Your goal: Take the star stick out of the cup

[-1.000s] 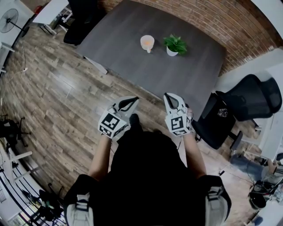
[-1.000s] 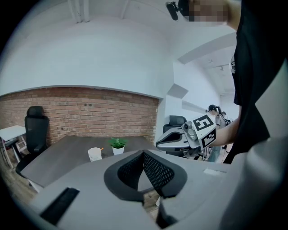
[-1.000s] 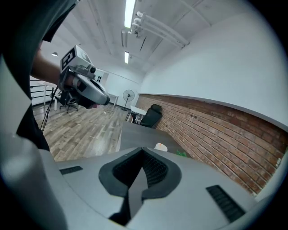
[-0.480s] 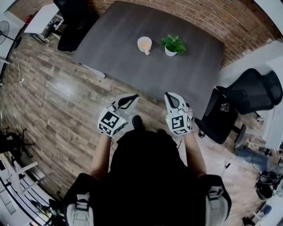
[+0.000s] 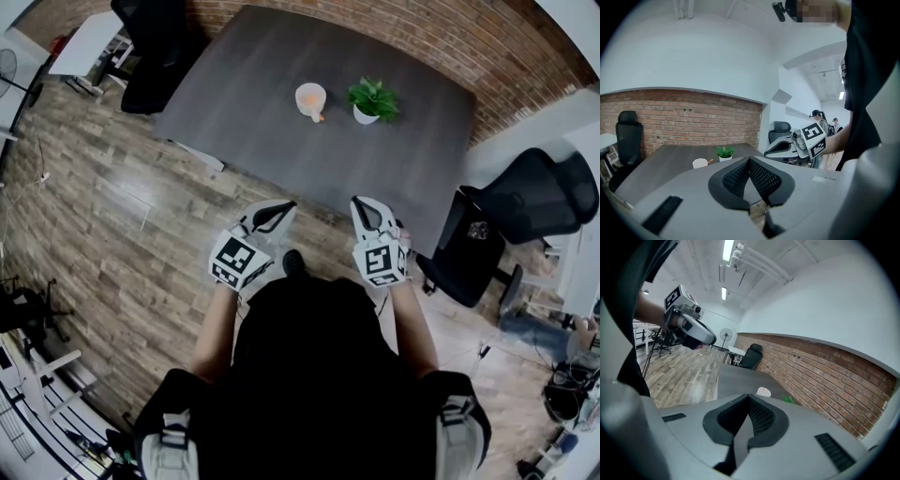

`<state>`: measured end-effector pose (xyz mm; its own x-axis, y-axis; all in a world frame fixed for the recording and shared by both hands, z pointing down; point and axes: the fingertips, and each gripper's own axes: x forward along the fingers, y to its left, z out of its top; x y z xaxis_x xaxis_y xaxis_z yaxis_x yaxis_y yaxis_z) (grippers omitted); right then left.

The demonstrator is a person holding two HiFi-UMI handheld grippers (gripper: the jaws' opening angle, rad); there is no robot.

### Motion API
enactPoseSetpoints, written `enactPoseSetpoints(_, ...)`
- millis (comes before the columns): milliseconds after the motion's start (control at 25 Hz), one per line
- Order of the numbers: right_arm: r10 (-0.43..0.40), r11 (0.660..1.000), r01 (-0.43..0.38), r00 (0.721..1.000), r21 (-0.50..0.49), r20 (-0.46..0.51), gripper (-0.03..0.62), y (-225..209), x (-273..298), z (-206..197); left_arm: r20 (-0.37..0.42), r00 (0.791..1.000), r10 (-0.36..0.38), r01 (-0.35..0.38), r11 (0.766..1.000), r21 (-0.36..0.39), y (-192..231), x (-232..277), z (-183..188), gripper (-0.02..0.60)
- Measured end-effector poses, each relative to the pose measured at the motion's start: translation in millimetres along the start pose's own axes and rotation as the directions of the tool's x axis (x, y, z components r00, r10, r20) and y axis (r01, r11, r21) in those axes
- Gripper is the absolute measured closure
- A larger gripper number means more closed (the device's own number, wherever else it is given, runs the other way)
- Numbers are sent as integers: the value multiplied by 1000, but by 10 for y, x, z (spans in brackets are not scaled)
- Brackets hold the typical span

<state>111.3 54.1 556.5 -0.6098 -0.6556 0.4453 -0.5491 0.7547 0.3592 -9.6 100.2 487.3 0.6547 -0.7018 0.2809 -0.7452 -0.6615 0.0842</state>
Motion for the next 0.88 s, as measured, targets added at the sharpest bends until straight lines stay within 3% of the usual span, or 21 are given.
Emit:
enactPoseSetpoints(640,-14,1000,14,1000,-20,15,594,376,408,353,5,1000,13,-13,1000,7,387,-512,-189,580)
enactPoseSetpoints(880,-2,999,1,1000,-51,-15,594,486,416,360,21,999,28,-28,999,-24,461,-643,-264,580)
